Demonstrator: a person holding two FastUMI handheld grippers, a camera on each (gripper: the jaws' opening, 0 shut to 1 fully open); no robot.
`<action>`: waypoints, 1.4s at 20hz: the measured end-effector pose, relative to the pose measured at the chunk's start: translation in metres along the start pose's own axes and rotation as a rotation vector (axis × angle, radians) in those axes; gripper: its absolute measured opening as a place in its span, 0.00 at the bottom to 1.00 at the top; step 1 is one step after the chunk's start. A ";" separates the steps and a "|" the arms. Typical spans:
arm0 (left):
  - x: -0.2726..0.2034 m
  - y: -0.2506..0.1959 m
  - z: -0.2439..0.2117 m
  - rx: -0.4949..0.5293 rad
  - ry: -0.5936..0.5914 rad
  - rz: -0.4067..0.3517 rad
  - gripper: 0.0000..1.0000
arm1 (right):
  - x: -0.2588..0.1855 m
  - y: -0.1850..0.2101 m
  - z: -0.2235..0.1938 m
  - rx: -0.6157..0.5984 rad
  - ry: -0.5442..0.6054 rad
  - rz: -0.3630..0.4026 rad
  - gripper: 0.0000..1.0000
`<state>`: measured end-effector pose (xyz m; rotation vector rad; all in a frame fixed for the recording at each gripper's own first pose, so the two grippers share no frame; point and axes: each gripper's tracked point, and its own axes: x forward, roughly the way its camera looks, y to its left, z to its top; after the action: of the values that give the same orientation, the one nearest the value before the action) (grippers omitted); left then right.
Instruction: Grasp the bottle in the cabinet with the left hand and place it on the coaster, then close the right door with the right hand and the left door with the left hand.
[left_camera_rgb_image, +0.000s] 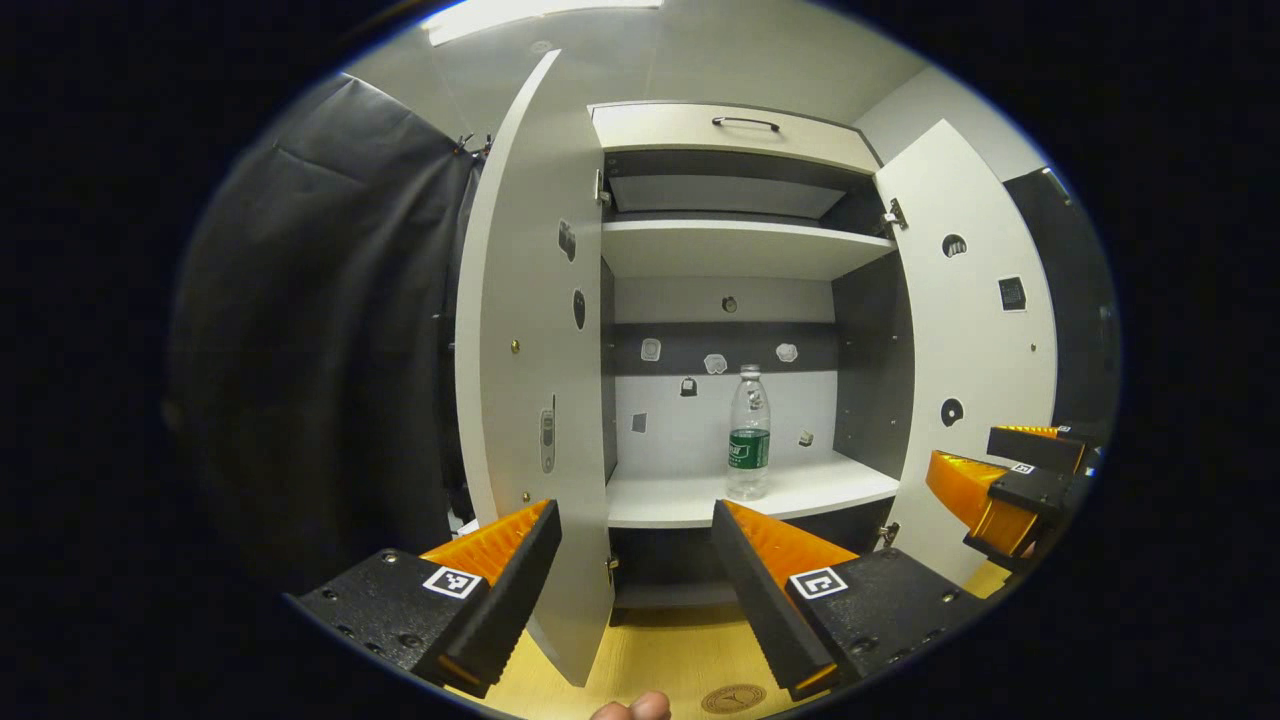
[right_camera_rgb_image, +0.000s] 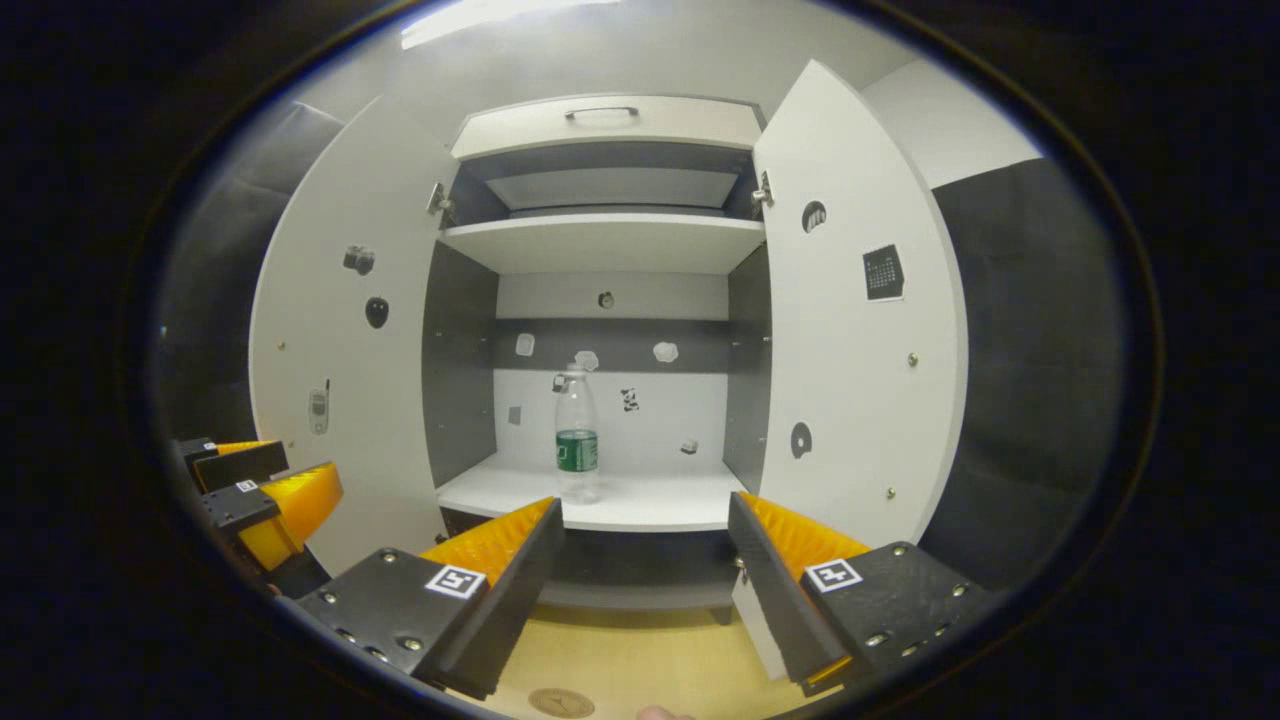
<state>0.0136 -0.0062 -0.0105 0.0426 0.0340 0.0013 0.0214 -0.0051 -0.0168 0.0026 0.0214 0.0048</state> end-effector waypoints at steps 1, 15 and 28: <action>0.001 0.000 0.000 -0.002 0.002 -0.002 0.96 | 0.001 -0.001 0.000 0.002 0.001 0.001 1.00; 0.053 -0.045 -0.004 -0.023 0.027 -0.075 0.96 | 0.009 -0.017 -0.005 0.003 0.021 -0.003 1.00; 0.195 -0.124 0.007 -0.013 0.010 -0.166 0.96 | 0.008 -0.060 -0.016 -0.031 0.082 -0.059 1.00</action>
<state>0.2083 -0.1298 -0.0157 0.0265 0.0473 -0.1639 0.0295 -0.0654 -0.0334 -0.0292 0.1030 -0.0543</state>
